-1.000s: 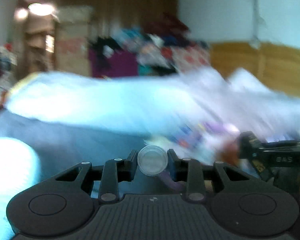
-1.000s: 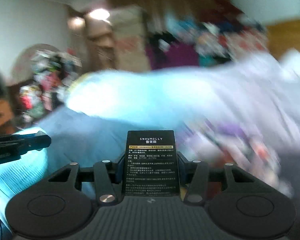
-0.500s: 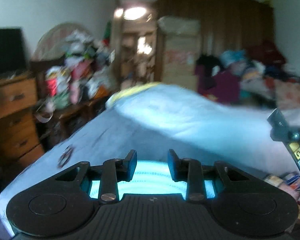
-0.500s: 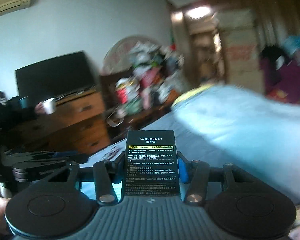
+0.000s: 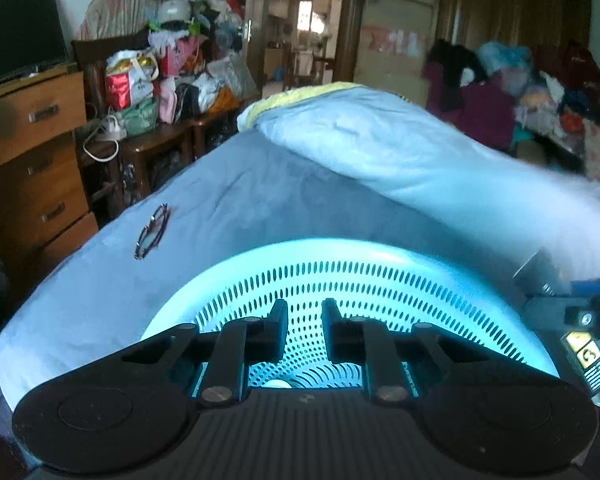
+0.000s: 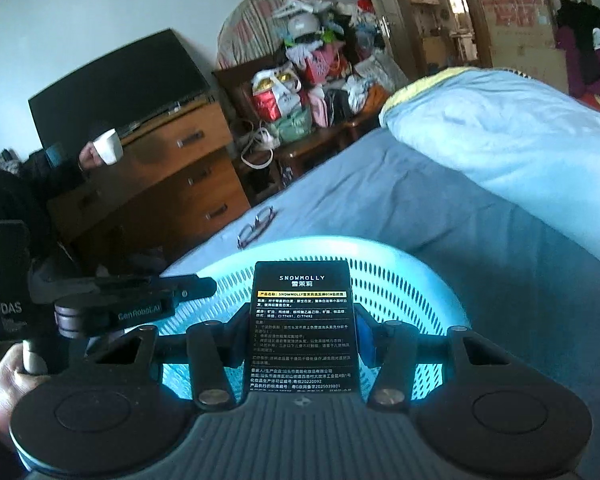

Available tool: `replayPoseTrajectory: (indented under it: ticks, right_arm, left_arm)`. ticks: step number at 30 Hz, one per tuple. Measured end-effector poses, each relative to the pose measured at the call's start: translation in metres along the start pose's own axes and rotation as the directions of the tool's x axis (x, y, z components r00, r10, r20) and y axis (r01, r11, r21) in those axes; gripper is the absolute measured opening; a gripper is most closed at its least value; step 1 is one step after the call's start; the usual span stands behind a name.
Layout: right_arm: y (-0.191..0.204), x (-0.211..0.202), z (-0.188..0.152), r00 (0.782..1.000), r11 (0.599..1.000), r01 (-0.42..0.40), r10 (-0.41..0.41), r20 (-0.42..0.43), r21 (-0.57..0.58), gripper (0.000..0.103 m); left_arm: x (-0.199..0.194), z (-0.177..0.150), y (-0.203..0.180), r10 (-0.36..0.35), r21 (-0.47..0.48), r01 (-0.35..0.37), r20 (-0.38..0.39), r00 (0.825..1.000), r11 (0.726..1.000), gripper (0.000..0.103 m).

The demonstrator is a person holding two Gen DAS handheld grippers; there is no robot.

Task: Organize objects
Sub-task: 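Carry the box and cap over the blue basket and open both grippers, then grasp the yellow-brown medicine box with the right gripper while the left grasps a white tube box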

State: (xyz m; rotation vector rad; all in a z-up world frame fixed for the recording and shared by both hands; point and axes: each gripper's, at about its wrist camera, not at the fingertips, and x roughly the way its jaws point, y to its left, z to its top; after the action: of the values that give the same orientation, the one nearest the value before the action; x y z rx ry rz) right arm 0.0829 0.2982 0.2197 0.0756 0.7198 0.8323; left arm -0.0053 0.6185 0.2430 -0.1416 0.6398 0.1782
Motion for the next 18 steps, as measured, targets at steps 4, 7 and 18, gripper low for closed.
replayPoseTrajectory:
  ticks: [4,7,18]
  right_arm:
    - [-0.002,0.007,-0.006,1.000,1.000,0.005,-0.005,-0.005,-0.002,0.073]
    - [-0.006,-0.018,-0.010,0.998,1.000,0.009,-0.008,0.069,-0.009,0.073]
    - [-0.072,-0.179,-0.190,0.777,0.780,0.599,-0.511,0.367,-0.181,0.101]
  left_arm:
    - [0.005,-0.002,-0.003,0.001,0.007,-0.001,-0.012,1.000,1.000,0.056]
    - [-0.001,-0.001,-0.013,0.015,0.030,-0.015,0.018,1.000,0.999,0.094]
    - [-0.074,-0.010,-0.143,-0.258,0.233,0.184,0.348,0.901,0.955,0.103]
